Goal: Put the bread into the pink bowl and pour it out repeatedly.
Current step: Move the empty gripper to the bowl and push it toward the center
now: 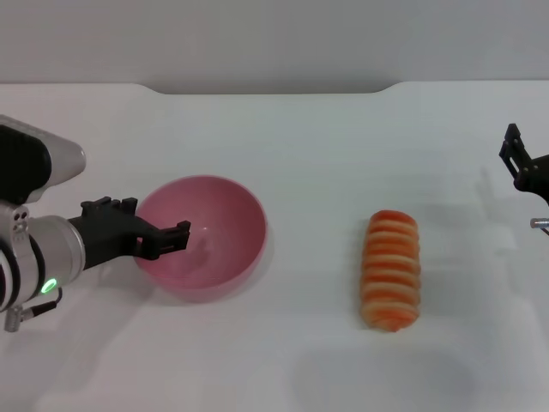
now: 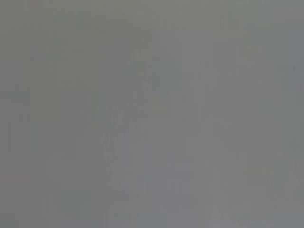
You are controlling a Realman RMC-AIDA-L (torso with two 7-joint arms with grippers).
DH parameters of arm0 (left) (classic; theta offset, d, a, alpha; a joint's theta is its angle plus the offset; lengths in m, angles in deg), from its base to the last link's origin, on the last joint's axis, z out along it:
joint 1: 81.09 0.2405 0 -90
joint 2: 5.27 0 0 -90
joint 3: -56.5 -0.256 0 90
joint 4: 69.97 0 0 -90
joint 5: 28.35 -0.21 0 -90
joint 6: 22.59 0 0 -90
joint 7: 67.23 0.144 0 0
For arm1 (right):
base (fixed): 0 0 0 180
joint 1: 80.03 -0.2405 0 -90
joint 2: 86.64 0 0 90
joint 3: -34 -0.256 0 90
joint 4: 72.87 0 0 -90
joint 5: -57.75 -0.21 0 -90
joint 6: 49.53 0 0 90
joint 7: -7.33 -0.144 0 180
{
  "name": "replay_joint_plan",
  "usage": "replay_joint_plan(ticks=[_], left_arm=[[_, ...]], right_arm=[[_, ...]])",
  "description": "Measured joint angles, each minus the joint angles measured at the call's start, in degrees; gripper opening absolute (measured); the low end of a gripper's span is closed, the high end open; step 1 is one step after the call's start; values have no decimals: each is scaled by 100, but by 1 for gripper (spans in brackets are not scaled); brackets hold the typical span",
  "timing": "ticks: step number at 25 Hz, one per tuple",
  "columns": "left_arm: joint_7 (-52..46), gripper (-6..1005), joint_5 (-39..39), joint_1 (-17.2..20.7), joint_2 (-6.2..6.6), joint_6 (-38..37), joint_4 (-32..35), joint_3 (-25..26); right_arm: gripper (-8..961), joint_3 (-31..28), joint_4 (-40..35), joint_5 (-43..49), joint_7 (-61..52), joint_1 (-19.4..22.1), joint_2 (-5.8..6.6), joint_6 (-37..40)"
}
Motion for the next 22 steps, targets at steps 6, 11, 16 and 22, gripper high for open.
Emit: replay_joint_plan(ticks=[6,11,16,22], left_arm=[[-43,858,-254,-100,0,-42,-107,-11],[-79,858,-286,-163,0,-30,-220,-31],[-85,857,-290,-165,0,-34,-219,-30],[-88,857,-297,-165,0,-38,-245,0]], right_arm=[[752,0,-3,0,3,2,0,0],[752,0,7,0,5,11,-4,-1],[752,0,-4,3,5,23,-8,-1],[751,2,-27,27,6,27,-9,-6]])
